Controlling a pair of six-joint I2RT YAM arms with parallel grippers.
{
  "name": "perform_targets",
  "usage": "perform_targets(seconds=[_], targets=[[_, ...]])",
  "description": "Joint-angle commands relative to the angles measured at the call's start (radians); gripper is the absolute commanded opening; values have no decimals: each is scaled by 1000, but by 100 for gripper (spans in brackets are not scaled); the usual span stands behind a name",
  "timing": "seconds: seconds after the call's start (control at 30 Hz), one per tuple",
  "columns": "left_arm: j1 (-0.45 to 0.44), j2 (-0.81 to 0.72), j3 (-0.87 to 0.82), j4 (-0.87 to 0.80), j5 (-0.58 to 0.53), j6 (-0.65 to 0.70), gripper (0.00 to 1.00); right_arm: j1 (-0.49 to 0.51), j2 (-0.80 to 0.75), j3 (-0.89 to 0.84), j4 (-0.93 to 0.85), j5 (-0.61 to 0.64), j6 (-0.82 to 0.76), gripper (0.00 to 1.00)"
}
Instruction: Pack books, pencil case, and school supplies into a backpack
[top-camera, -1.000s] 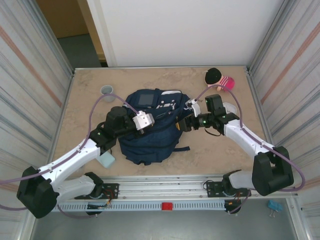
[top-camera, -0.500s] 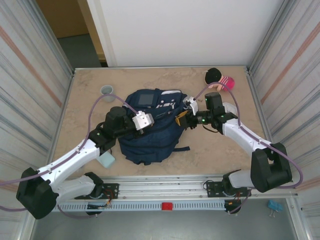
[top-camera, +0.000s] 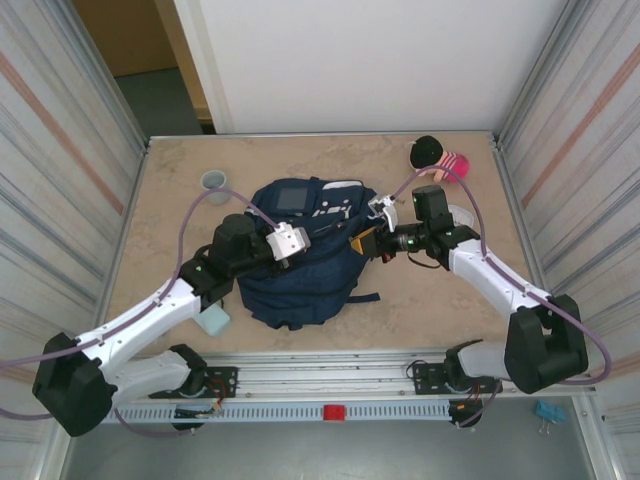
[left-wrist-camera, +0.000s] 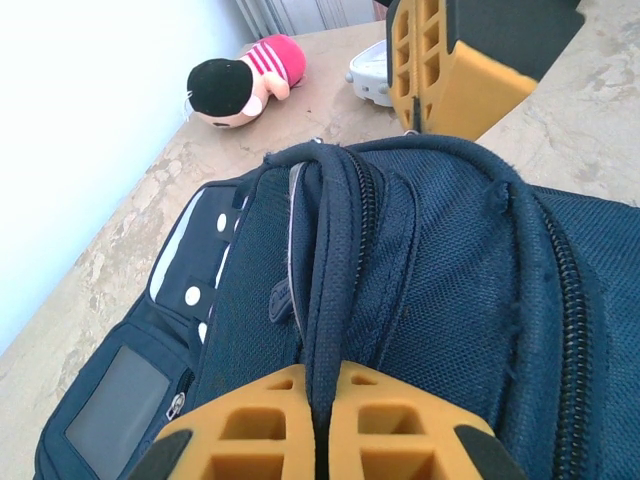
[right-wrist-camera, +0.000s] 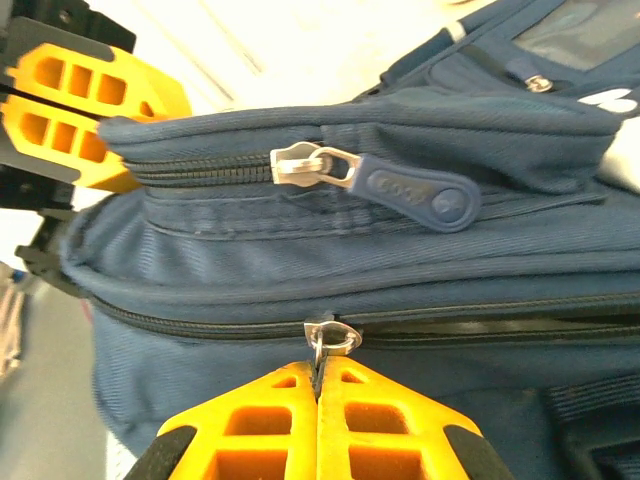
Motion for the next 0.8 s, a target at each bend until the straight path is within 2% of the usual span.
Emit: perform_targets(seconds=[0.0, 0.1, 0.37, 0.6, 0.77], targets=[[-7, -4, 36, 130, -21, -27, 0, 16, -35, 22, -34, -98, 62, 0], [-12, -5, 39, 138, -4, -33, 0, 15, -33, 10, -29, -108, 77, 0], [-30, 14, 37, 197, -16, -67, 0, 24, -11, -2, 34, -113, 166, 25], [-64, 39, 33, 246, -24, -68, 0, 24, 14, -6, 44, -74, 181, 28], [-75, 44, 43, 245, -22, -60, 0, 19, 23, -5, 67, -45, 219, 40]])
